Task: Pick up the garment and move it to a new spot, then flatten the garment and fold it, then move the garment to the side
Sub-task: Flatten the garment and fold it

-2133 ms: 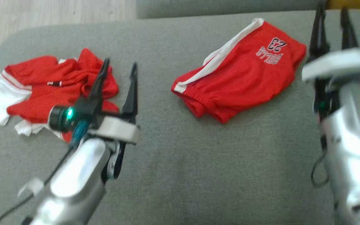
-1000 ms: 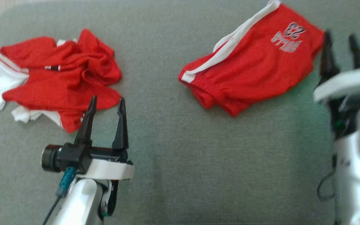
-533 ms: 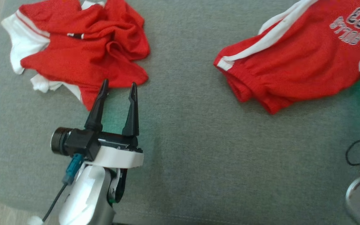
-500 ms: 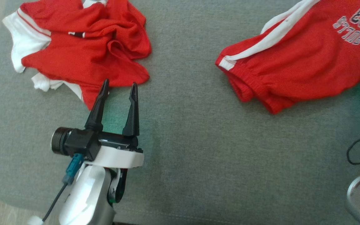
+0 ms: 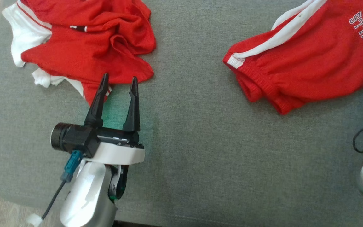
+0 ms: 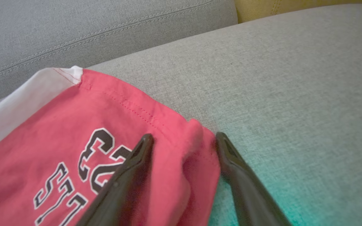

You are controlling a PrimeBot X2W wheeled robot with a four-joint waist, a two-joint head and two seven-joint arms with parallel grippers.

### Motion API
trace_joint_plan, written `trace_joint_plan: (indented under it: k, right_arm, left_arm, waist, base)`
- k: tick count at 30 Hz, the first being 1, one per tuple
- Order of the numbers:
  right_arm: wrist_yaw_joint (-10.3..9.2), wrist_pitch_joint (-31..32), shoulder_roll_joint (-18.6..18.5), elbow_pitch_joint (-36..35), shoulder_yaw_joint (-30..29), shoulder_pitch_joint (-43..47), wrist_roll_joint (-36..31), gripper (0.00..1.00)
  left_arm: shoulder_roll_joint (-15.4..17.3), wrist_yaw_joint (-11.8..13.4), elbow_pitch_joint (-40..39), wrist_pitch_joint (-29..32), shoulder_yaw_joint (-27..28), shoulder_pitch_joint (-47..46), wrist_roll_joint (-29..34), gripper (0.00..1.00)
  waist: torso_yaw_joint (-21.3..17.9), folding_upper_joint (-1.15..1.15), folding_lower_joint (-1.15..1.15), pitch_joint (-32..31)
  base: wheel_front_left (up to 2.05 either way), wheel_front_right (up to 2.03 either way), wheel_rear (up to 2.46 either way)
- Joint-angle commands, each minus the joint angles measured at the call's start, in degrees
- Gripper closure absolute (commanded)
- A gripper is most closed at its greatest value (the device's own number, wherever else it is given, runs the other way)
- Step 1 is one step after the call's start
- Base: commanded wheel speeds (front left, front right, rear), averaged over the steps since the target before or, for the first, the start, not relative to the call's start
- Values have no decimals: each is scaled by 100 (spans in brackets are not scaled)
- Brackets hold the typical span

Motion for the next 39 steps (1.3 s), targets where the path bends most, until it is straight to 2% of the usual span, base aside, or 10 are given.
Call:
trace_joint_plan:
  k: [1, 2, 9, 22, 32, 39]
  right_arm:
    - [37, 66, 48, 54, 69, -110, -51, 53]
    - [37, 34, 27, 121, 70, -143, -61, 100]
    - [37, -472, -117, 480, 113, -231, 60, 100]
    - [37, -1316, -472, 1097, 273, 431, 988, 100]
    - [37, -1516, -755, 911, 153, 1317, 1571, 100]
    - [37, -1491, -667, 636, 230, 1527, 1873, 100]
  left_arm:
    - [37, -32, -147, -29, 238, -97, 48, 0]
    - [34, -41, -143, -29, 250, -100, 55, 0]
    - [19, -66, -84, -29, 372, -19, 104, 0]
    - [9, -96, -39, -29, 553, 348, 183, 0]
    - [6, -95, -36, -29, 594, 592, 191, 0]
    - [5, -98, -80, -29, 654, 624, 199, 0]
  waist:
    - [-9, 0, 0, 4]
    - [-19, 0, 0, 4]
    - [-193, 0, 0, -200]
    - [-771, 0, 0, -959]
    - [-852, 0, 0, -1282]
    - [-779, 0, 0, -1276]
  base:
    - [0, 0, 0]
    - [0, 0, 0]
    - [0, 0, 0]
    - [0, 0, 0]
    - [0, 0, 0]
    - [0, 0, 0]
